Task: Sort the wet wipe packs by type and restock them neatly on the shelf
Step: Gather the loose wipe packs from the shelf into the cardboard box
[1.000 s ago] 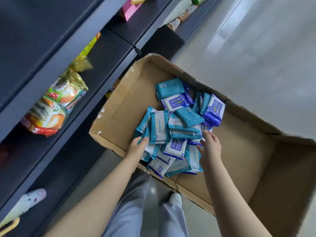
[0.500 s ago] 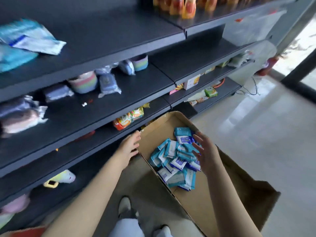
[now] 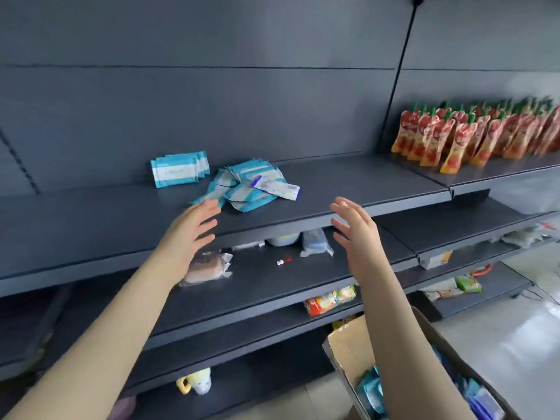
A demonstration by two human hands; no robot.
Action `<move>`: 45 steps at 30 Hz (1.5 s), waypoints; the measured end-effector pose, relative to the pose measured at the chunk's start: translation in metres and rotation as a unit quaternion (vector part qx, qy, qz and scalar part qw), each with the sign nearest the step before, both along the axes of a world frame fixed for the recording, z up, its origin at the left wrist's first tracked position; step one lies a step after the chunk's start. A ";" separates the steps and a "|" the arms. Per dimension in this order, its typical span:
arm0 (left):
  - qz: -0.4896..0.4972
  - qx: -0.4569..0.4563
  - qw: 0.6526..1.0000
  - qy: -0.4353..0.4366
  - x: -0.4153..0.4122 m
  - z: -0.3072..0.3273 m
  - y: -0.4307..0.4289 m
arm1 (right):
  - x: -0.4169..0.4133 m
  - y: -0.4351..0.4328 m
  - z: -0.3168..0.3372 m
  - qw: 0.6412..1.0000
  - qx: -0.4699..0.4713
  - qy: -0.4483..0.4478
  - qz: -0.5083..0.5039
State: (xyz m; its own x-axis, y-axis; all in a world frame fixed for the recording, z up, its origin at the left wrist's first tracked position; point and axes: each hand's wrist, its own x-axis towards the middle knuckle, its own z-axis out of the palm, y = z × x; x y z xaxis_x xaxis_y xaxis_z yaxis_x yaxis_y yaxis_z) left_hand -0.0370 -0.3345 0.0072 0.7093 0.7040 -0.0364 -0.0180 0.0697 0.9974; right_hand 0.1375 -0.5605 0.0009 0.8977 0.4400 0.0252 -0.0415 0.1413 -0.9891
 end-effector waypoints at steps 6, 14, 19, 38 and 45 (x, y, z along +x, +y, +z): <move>0.049 -0.001 0.999 0.009 -0.043 0.004 0.076 | -0.033 0.085 0.004 1.000 -0.002 0.011 0.022; 0.075 0.051 0.994 0.058 -0.023 -0.011 0.146 | 0.006 0.157 0.001 0.997 -0.067 -0.018 0.022; 0.063 0.111 0.986 0.105 0.024 -0.021 0.187 | 0.078 0.200 -0.010 0.983 -0.171 -0.063 0.024; 0.150 0.558 0.735 0.355 0.155 -0.040 0.339 | 0.248 0.315 -0.018 0.752 -0.422 -0.409 0.298; 0.112 0.632 0.660 0.391 0.159 -0.030 0.348 | 0.252 0.343 -0.011 0.694 -0.486 -0.440 0.298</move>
State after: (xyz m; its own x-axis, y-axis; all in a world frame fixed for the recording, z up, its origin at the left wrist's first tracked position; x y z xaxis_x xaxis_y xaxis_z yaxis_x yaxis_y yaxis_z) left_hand 0.1221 0.0130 -0.0228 0.6946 0.6067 0.3866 0.6675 -0.7439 -0.0320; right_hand 0.3897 -0.2175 -0.0101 0.3738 0.9196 -0.1212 0.8745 -0.3929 -0.2845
